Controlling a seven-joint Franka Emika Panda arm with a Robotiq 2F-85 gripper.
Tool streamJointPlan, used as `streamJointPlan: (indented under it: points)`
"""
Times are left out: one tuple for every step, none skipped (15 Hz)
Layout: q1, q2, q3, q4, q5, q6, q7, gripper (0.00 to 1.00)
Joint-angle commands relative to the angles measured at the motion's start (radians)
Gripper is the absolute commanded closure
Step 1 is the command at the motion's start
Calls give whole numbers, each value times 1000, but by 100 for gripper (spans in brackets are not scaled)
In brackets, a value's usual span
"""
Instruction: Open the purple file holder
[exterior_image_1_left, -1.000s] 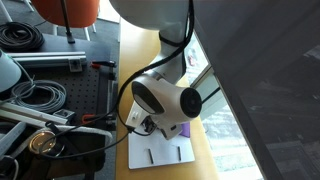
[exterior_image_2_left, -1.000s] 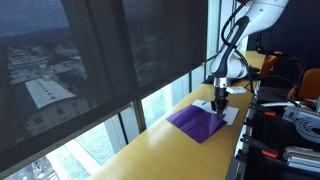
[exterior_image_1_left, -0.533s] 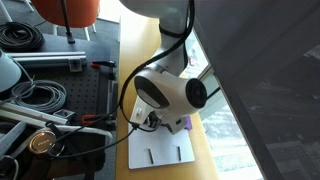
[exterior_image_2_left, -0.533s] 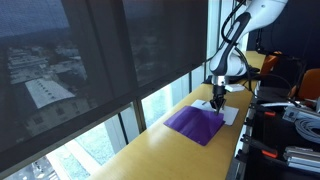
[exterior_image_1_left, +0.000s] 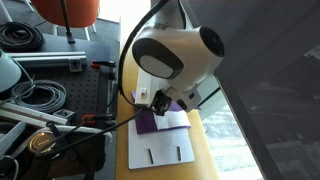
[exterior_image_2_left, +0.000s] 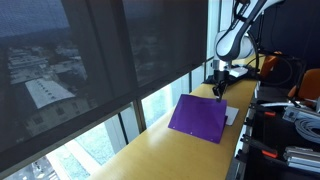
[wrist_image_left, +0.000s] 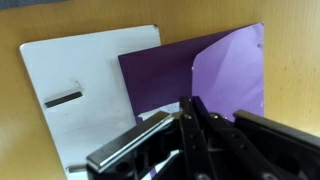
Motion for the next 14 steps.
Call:
streamJointPlan:
  points:
    - [101,-177,-105,-101,-171,-25,114,99]
    - [128,-204,-132,-105,-237,-28,161,100]
    - [151,-228,-151,-109,-302,-25,202,100]
    - [176,-251,-165,-110,-370,-26,252,100]
    - [197,-264,-172,-109,-433,-25,303,100]
    - [214,-278,-173,-107,-489,-30,351,100]
    - [232,-286,-166,-104,-537,-36,399,100]
    - [249,-291,-156,-101,-578,-45,445,100]
    - [269,-292,-145,-98,-620,-52,493,100]
    - [290,-286,-133,-94,-652,-52,537,100]
    - [311,-275,-123,-83,-680,-56,579,100]
    - [331,-259,-111,-68,-699,-64,614,100]
    - [350,-241,-101,-50,-715,-71,649,100]
    - [368,-226,-92,-33,-725,-81,678,100]
